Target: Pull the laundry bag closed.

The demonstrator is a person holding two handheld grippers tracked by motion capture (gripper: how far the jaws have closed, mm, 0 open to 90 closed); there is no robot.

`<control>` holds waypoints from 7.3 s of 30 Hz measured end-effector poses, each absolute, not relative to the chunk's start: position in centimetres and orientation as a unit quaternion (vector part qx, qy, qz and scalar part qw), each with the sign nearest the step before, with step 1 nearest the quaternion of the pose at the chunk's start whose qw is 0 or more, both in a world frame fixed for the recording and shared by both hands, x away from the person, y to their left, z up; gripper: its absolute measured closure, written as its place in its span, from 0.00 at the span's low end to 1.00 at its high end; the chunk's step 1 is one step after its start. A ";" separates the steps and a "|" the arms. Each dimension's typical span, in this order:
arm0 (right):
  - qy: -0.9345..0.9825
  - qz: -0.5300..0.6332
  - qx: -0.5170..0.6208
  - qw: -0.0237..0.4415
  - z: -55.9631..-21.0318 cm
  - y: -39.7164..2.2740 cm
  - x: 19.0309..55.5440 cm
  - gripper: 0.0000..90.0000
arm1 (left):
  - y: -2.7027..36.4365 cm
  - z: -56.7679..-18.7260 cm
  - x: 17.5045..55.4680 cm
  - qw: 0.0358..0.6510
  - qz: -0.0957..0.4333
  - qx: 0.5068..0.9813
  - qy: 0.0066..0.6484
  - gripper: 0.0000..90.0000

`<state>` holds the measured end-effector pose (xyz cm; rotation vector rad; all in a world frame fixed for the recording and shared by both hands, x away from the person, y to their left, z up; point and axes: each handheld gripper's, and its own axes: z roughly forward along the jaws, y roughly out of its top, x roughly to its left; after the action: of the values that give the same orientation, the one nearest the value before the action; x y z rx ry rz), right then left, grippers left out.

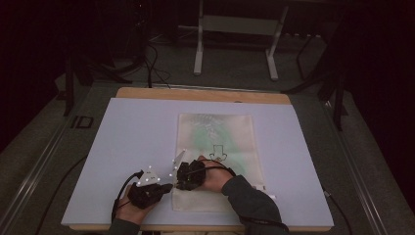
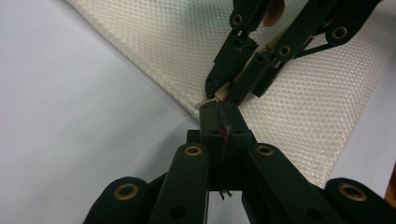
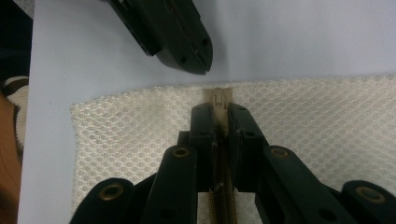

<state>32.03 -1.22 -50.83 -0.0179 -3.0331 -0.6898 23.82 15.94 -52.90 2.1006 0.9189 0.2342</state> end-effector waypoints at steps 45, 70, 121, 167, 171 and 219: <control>-0.977 -0.214 0.017 -0.003 -50.7 -2.0 31.5 0.92 | 13.4 -53.4 23.2 0.355 0.104 0.878 0.304 1.00; -0.974 -0.225 0.018 -0.001 -50.9 -2.9 31.5 0.91 | 13.8 -53.4 23.5 0.371 0.100 0.870 0.308 0.99; -0.973 -0.224 0.036 -0.027 -50.9 -2.8 30.7 0.91 | 14.9 -53.2 25.1 0.423 0.106 0.819 0.372 0.98; -0.982 -0.186 0.041 -0.011 -50.5 -2.8 31.2 0.91 | 13.8 -53.5 25.2 0.408 0.101 0.832 0.363 0.97; -0.982 -0.185 0.042 -0.012 -50.5 -2.8 31.1 0.91 | 13.7 -53.6 25.2 0.406 0.095 0.833 0.363 0.99; -0.986 -0.158 0.048 -0.018 -50.0 -4.0 31.0 0.91 | 13.7 -53.8 25.6 0.399 0.073 0.832 0.377 0.99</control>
<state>31.02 -4.04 -49.99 0.1539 -3.1329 -0.5030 25.57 13.74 -53.80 2.1065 0.9543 0.1838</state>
